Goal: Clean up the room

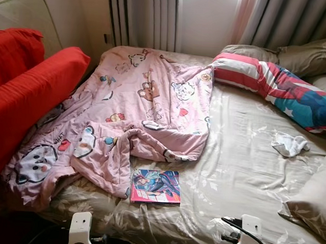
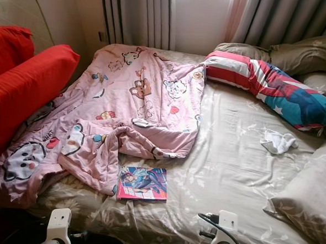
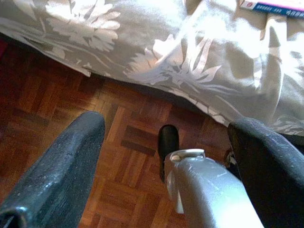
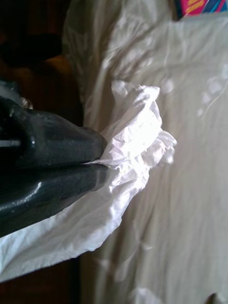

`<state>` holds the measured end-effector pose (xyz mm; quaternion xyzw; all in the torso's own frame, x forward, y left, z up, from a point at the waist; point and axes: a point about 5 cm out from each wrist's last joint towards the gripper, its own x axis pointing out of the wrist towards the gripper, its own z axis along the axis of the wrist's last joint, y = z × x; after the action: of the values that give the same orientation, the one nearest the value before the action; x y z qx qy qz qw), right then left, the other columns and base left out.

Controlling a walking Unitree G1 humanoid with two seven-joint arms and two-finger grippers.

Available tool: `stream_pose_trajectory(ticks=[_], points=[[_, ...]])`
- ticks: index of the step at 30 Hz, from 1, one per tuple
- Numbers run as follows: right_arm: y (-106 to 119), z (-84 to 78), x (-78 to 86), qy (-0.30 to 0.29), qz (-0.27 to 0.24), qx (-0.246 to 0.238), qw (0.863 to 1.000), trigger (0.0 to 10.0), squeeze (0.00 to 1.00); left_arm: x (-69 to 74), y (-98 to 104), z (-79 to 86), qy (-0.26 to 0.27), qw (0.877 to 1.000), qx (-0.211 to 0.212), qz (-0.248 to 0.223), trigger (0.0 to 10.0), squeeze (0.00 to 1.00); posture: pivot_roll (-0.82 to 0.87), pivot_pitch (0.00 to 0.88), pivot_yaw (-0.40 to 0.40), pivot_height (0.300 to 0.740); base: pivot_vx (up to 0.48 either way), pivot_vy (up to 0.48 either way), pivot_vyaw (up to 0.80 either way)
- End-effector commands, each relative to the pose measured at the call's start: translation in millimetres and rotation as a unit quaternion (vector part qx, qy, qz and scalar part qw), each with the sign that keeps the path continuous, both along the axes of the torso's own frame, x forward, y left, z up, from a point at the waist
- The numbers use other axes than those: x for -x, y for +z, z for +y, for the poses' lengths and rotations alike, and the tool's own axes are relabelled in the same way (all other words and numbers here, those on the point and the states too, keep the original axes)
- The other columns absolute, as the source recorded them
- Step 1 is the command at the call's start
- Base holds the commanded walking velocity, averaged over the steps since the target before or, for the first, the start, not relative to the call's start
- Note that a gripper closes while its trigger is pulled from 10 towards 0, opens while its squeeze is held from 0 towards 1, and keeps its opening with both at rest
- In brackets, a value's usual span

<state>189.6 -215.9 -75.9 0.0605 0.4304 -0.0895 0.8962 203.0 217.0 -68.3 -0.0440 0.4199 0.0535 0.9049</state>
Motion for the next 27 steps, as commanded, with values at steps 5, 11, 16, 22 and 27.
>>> stream_pose_trajectory(ticks=[5,11,16,22,27], points=[[-8,-14.3,23.6,-0.011,0.023,-0.007,1.000,10.0,0.00,0.2,0,1.7,0.000,1.000,-0.002,0.013,10.0,0.00,0.08,0.000,-0.026,0.740,0.000,0.000,0.00],[-5,-13.1,16.7,-0.002,0.018,-0.006,1.000,10.0,0.00,-3.2,2,2.1,0.000,1.000,-0.003,0.009,10.0,0.00,0.09,0.000,-0.039,0.740,0.000,0.000,0.00],[-4,-11.2,13.1,0.009,0.018,-0.003,1.000,10.0,0.00,-4.1,2,2.6,0.004,1.000,-0.004,0.006,10.0,0.00,0.09,0.000,-0.044,0.740,0.000,0.000,0.00],[-3,-10.3,10.5,0.020,0.020,-0.001,1.000,10.0,0.00,-4.1,2,2.5,0.004,1.000,-0.004,0.006,10.0,0.00,0.09,0.002,-0.042,0.740,0.000,0.000,0.00],[-2,-10.4,8.1,0.021,0.014,-0.002,1.000,10.0,0.00,-4.4,2,2.4,-0.002,1.000,-0.007,0.008,10.0,0.00,0.10,0.006,-0.044,0.740,0.000,0.000,0.48]])
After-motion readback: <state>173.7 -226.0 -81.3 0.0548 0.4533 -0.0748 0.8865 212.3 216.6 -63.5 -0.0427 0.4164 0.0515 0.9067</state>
